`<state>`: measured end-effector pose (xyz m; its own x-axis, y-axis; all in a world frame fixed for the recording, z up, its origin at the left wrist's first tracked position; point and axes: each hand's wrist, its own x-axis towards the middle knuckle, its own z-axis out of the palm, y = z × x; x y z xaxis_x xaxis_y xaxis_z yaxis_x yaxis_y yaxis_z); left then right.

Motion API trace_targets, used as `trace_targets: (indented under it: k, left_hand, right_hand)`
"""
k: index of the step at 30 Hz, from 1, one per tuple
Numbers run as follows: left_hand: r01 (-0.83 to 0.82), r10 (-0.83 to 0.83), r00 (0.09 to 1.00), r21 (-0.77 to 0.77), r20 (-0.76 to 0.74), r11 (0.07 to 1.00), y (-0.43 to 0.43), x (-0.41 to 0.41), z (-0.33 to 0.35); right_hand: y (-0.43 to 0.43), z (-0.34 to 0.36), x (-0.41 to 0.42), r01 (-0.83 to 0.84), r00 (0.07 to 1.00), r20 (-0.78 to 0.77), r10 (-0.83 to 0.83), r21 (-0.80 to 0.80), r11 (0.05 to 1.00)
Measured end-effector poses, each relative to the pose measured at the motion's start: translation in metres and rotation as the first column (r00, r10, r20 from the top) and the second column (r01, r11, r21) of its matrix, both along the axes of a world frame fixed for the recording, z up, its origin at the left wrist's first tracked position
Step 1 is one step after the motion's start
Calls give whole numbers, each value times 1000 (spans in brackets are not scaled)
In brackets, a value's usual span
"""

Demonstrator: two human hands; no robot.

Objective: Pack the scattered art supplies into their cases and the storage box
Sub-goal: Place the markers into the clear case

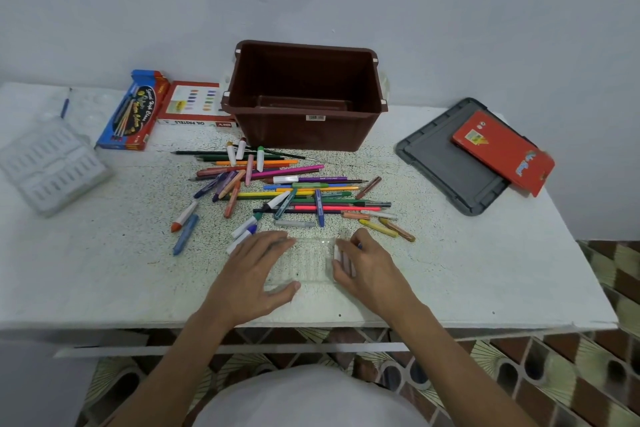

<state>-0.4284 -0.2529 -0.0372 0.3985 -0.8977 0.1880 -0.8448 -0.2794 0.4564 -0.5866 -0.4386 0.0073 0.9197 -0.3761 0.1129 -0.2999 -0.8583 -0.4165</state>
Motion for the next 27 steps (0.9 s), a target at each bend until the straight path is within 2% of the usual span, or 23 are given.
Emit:
trace_targets:
  k: [8,19,24,27]
  left_hand:
    - [0,0,1000,14,7,1000,0,1,-2]
    - [-11,11,1000,71,-1,997,-1,0,4]
    - [-12,12,1000,85,0,996,-1,1,3]
    - [2,-2,1000,54,2,999,0,1,1]
  right_hand:
    - [-1,-2,0,3,1000,27,-2,-32,999]
    - [3,-8,1,-2,999,48,11,-189,982]
    - [3,-9,-3,-10,998,60,19,-147,989]
    - [-2,-9,-9,1,990,142,10,-73,997]
